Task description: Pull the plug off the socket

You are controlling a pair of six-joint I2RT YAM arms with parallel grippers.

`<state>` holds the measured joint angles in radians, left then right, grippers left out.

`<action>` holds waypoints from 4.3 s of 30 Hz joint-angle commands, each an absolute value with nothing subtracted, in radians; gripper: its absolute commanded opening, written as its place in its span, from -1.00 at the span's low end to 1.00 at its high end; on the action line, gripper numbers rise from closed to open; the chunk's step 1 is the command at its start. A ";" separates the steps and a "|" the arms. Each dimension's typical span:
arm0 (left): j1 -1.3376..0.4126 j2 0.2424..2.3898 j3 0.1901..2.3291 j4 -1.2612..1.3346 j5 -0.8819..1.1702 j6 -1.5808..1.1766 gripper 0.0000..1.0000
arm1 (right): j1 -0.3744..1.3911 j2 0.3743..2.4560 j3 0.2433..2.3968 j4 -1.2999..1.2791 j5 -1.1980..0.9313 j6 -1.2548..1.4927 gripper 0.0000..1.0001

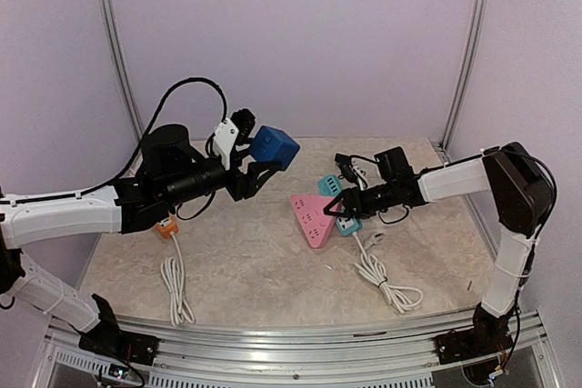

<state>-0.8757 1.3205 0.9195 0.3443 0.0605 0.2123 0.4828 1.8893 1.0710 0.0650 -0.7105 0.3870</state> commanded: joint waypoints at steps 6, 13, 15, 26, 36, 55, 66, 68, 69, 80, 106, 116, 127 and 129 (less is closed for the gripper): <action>-0.586 1.488 1.104 0.288 0.398 -0.254 -0.87 | 0.334 1.637 0.953 0.089 -0.669 0.390 -1.00; -0.525 1.754 1.290 0.281 0.519 -0.319 -0.82 | 0.252 1.522 0.913 0.094 -0.693 0.401 -1.00; -0.523 1.823 1.351 0.268 0.534 -0.325 -0.82 | 0.227 1.508 0.904 0.093 -0.704 0.401 -1.00; -0.511 2.232 1.726 0.203 0.641 -0.412 -0.76 | 0.140 1.464 0.832 0.156 -0.753 0.435 -1.00; -0.506 2.522 2.041 0.080 0.678 -0.487 -0.70 | 0.136 1.472 0.809 0.196 -0.775 0.456 -1.00; -0.451 2.655 2.173 0.003 0.659 -0.614 0.20 | 0.135 1.488 0.818 0.191 -0.776 0.448 -1.00; -0.402 2.643 2.154 -0.063 0.644 -0.674 0.74 | 0.136 1.487 0.817 0.190 -0.782 0.451 -1.00; -0.397 2.626 2.122 -0.061 0.621 -0.669 0.75 | 0.135 1.486 0.817 0.187 -0.782 0.449 -1.00; -0.396 2.606 2.106 -0.061 0.605 -0.660 0.76 | 0.135 1.486 0.817 0.185 -0.781 0.447 -1.00; -0.412 2.324 1.846 -0.034 0.398 -0.529 0.98 | 0.161 1.473 0.819 0.170 -0.784 0.445 -1.00; -0.634 1.542 0.734 0.535 0.776 -0.334 0.98 | 0.590 1.674 0.882 0.376 -0.814 0.431 -1.00; -0.696 1.566 0.716 0.662 0.811 -0.392 0.84 | 0.657 1.663 0.870 0.535 -0.926 0.512 -1.00; -0.718 1.564 0.721 0.747 0.850 -0.428 0.28 | 0.685 1.647 0.866 0.619 -0.994 0.556 -1.00; -0.719 1.561 0.726 0.749 0.839 -0.430 0.18 | 0.691 1.651 0.870 0.626 -1.000 0.558 -1.00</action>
<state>-0.6983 1.5646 0.7067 0.6628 0.8116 -0.4267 0.6567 1.6711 0.8516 0.5373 -0.9390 0.5358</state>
